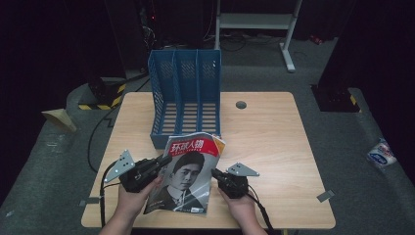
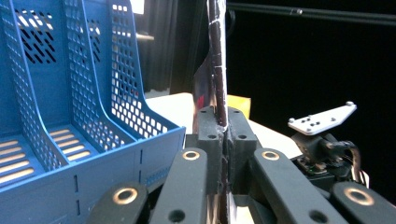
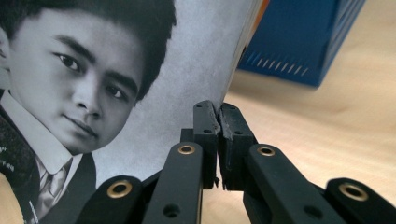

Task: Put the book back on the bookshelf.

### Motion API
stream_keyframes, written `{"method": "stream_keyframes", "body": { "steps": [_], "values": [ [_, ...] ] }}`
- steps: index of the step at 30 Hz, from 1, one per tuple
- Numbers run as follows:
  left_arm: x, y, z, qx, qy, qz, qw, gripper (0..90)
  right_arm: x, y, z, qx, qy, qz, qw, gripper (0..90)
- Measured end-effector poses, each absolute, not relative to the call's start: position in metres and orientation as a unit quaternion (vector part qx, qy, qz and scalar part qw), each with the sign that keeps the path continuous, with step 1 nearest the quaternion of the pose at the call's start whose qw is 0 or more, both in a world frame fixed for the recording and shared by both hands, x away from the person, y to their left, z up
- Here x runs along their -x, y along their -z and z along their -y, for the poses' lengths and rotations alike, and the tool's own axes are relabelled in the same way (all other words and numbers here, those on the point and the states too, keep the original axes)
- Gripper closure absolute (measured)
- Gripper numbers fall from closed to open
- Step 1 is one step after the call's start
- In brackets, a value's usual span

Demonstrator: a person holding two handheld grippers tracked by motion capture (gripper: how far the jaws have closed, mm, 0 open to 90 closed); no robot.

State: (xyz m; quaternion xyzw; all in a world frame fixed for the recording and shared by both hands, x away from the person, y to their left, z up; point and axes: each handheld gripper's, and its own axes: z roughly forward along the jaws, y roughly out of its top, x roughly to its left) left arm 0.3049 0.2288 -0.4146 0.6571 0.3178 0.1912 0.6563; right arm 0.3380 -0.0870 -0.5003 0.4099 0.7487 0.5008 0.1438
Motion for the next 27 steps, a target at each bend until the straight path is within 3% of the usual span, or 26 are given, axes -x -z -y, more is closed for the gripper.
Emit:
{"method": "stream_keyframes", "body": {
  "steps": [7,14,27],
  "values": [
    [-0.304,0.414,-0.232,-0.654,-0.205,-0.314,0.656,86.6,-0.332,0.475,0.09,-0.391,-0.505,-0.732,0.239,87.4],
    [-0.306,0.416,-0.232,-0.669,-0.199,-0.311,0.646,86.4,-0.333,0.457,0.095,-0.386,-0.528,-0.702,0.284,90.0],
    [-0.299,0.414,-0.217,-0.707,-0.226,-0.276,0.61,86.7,-0.336,0.447,0.096,-0.389,-0.531,-0.694,0.29,89.9]
  ]
}}
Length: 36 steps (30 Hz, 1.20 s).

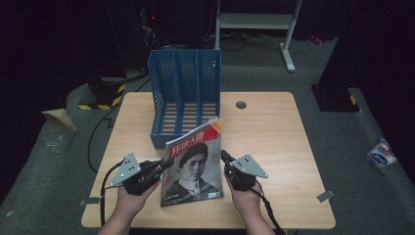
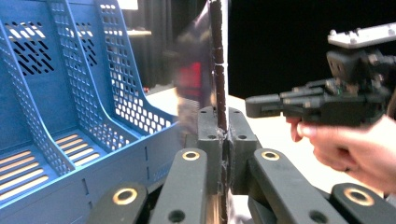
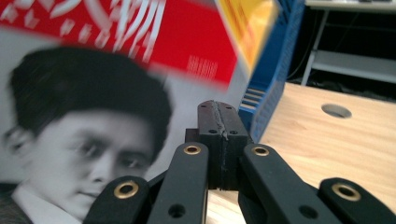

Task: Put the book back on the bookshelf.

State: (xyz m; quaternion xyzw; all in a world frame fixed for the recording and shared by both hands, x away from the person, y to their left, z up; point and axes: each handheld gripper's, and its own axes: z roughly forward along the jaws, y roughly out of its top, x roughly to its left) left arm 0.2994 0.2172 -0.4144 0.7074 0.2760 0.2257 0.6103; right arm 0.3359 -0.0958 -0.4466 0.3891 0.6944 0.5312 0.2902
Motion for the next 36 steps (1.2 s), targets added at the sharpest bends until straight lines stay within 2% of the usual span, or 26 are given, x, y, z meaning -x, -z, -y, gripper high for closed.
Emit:
{"method": "stream_keyframes", "body": {
  "steps": [10,18,23,29,32,36],
  "values": [
    [-0.298,0.406,-0.213,-0.698,-0.233,-0.283,0.615,87.1,-0.333,0.466,0.119,-0.424,-0.51,-0.694,0.282,86.4],
    [-0.3,0.385,-0.21,-0.69,-0.245,-0.276,0.622,87.1,-0.317,0.488,0.158,-0.445,-0.485,-0.7,0.277,80.3],
    [-0.299,0.377,-0.199,-0.69,-0.249,-0.263,0.627,87.1,-0.316,0.486,0.159,-0.434,-0.509,-0.702,0.244,65.4],
    [-0.295,0.363,-0.19,-0.679,-0.256,-0.237,0.646,87.1,-0.329,0.486,0.139,-0.419,-0.516,-0.714,0.218,46.1],
    [-0.29,0.358,-0.191,-0.677,-0.262,-0.217,0.653,87.1,-0.336,0.481,0.134,-0.391,-0.554,-0.711,0.185,35.8],
    [-0.285,0.357,-0.197,-0.671,-0.256,-0.21,0.663,87.0,-0.345,0.475,0.132,-0.374,-0.597,-0.69,0.167,30.2]
  ]
}}
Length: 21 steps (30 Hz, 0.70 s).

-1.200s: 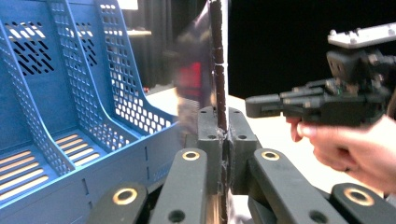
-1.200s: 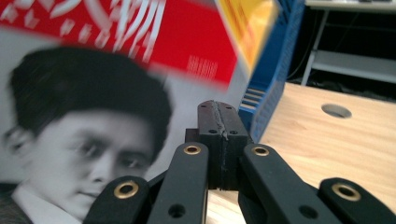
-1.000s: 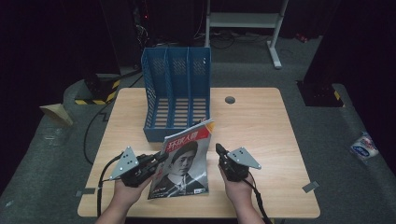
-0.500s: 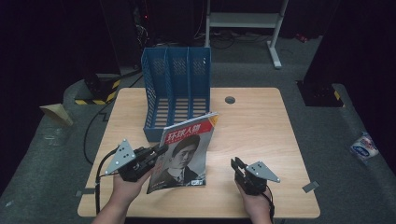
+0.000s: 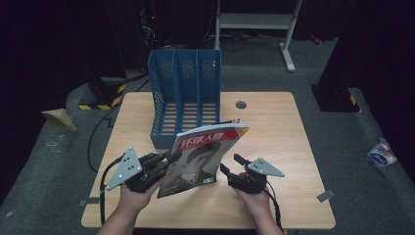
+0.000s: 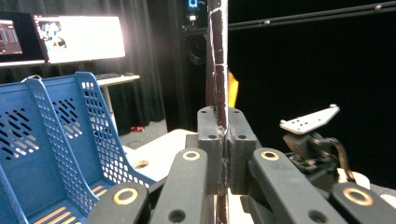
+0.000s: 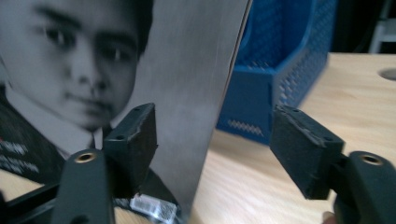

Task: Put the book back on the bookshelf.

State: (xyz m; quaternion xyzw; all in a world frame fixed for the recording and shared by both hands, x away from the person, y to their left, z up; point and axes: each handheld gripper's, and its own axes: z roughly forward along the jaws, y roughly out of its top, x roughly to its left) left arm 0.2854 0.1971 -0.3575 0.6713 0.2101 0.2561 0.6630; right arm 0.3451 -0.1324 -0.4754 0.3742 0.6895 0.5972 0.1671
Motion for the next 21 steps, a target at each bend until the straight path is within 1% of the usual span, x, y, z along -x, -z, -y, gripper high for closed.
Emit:
{"method": "stream_keyframes", "body": {
  "steps": [2,5,8,10,11,12,13,15,17,21],
  "values": [
    [-0.284,0.359,-0.2,-0.669,-0.25,-0.207,0.669,87.1,-0.348,0.474,0.129,-0.364,-0.606,-0.689,0.161,29.8],
    [-0.283,0.361,-0.202,-0.668,-0.241,-0.199,0.675,87.1,-0.353,0.469,0.12,-0.344,-0.614,-0.691,0.165,29.1],
    [-0.281,0.362,-0.204,-0.668,-0.243,-0.192,0.677,87.0,-0.358,0.462,0.111,-0.325,-0.622,-0.694,0.162,29.2],
    [-0.281,0.362,-0.206,-0.667,-0.245,-0.191,0.677,87.0,-0.361,0.46,0.108,-0.311,-0.633,-0.694,0.146,33.8],
    [-0.28,0.362,-0.208,-0.665,-0.247,-0.193,0.678,87.0,-0.361,0.459,0.107,-0.315,-0.632,-0.693,0.146,41.4],
    [-0.28,0.362,-0.21,-0.662,-0.249,-0.196,0.679,87.0,-0.361,0.459,0.108,-0.324,-0.633,-0.687,0.147,54.5],
    [-0.281,0.362,-0.212,-0.659,-0.25,-0.199,0.681,87.0,-0.36,0.46,0.11,-0.333,-0.632,-0.683,0.151,65.7],
    [-0.281,0.364,-0.216,-0.654,-0.251,-0.206,0.683,87.0,-0.356,0.46,0.113,-0.331,-0.636,-0.678,0.161,80.1],
    [-0.281,0.367,-0.216,-0.657,-0.254,-0.208,0.679,86.9,-0.348,0.457,0.109,-0.316,-0.621,-0.691,0.193,86.3],
    [-0.279,0.374,-0.217,-0.649,-0.253,-0.214,0.685,86.8,-0.334,0.449,0.1,-0.314,-0.59,-0.701,0.25,87.3]
  ]
}}
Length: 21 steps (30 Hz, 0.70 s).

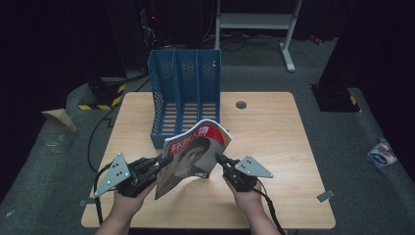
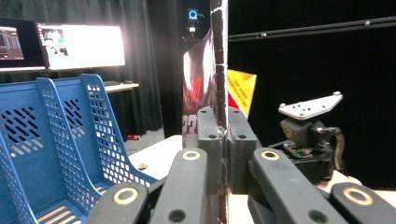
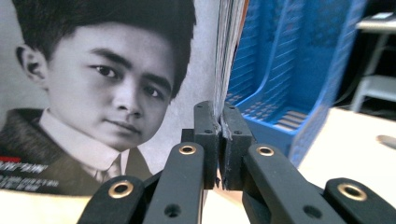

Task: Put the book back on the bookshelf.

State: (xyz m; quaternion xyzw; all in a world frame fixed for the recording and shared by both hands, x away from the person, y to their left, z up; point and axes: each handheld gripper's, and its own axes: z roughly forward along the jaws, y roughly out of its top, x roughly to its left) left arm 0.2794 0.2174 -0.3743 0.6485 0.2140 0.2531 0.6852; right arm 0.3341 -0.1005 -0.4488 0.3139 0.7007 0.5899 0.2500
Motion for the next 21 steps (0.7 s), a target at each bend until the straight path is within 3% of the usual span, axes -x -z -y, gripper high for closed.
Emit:
{"method": "stream_keyframes", "body": {
  "steps": [9,21],
  "values": [
    [-0.28,0.389,-0.226,-0.66,-0.255,-0.222,0.671,86.6,-0.324,0.444,0.101,-0.319,-0.567,-0.694,0.308,87.4],
    [-0.289,0.406,-0.235,-0.698,-0.266,-0.255,0.614,85.1,-0.323,0.451,0.097,-0.311,-0.558,-0.711,0.295,87.3]
  ]
}}
